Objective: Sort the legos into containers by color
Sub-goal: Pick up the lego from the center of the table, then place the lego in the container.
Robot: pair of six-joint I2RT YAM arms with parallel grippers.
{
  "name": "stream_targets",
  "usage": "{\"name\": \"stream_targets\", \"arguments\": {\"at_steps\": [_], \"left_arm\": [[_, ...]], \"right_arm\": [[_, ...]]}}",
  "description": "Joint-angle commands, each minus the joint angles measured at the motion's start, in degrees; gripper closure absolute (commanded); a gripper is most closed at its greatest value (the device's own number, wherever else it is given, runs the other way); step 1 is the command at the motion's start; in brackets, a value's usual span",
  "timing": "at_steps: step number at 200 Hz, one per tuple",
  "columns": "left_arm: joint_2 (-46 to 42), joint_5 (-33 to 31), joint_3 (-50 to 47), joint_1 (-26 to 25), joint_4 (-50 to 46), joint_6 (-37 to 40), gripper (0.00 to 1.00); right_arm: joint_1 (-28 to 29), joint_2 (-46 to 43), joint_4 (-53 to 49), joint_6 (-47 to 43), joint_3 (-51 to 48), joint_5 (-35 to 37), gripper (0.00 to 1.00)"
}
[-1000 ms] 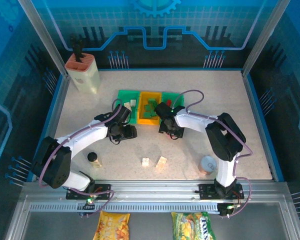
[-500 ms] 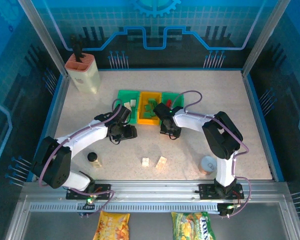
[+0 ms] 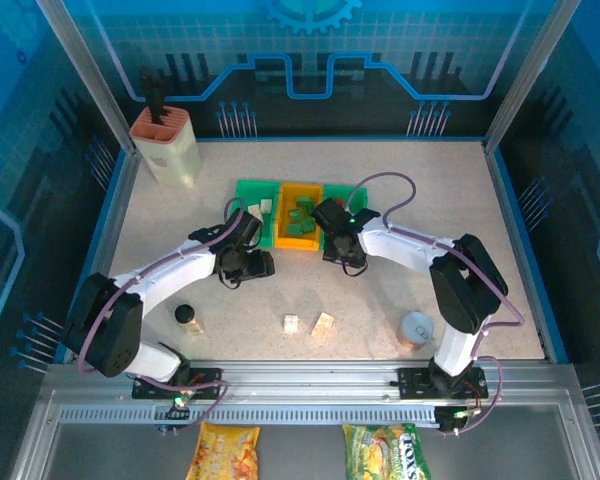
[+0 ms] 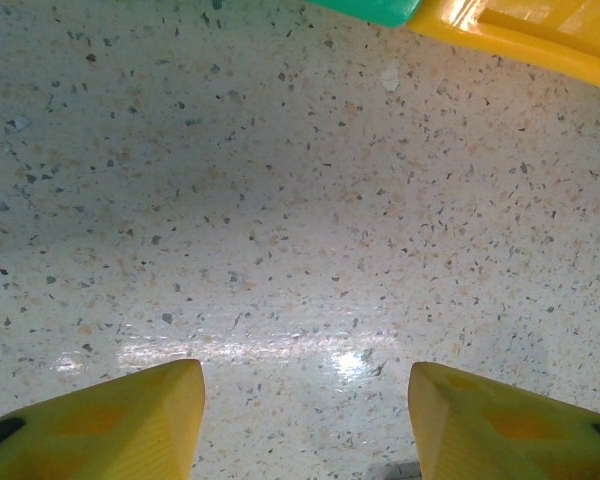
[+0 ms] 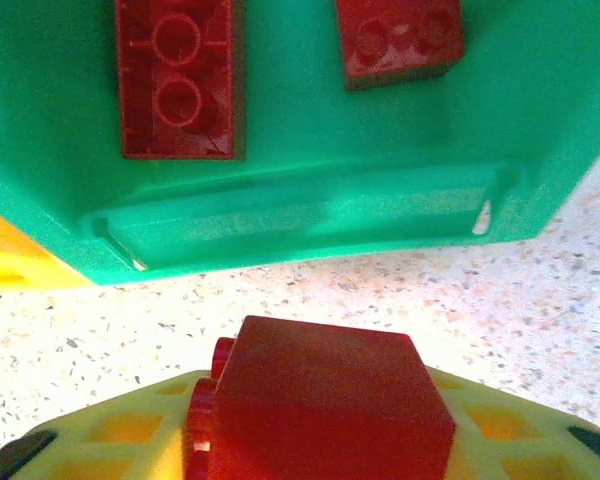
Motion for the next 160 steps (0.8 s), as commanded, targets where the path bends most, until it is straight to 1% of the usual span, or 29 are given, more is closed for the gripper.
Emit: {"name": "stream_targets", "arguments": {"at_steps": [1, 36, 95, 122, 160], "left_arm": [[0.1, 1.4, -0.4, -0.4, 0.7, -0.8, 0.43], [0.1, 1.9, -0.5, -0.5, 0.7, -0.9, 0.43], [-0.5, 1.7, -0.8, -0.5, 0.3, -1.3, 0.43], [-0.8, 1.6, -0.7, -0.6, 0.0, -1.6, 0.43], [-1.3, 1.0, -0.4, -0.6, -1.0, -1.5, 0.43]], "right_arm": [[0.2, -1.4, -3.9, -3.1, 2.6, 2.5, 0.53], [-2.2, 0.2, -4.5, -8.2, 7.3, 2.3, 0.53], [-7.2, 6.6, -4.4, -21.8, 17.1, 0.5, 0.54], [-10.0, 10.2, -4.0, -24.7, 21.1, -1.7, 0.54], [-12.6, 14.9, -3.4, -26.4, 26.3, -1.3, 0.53]]}}
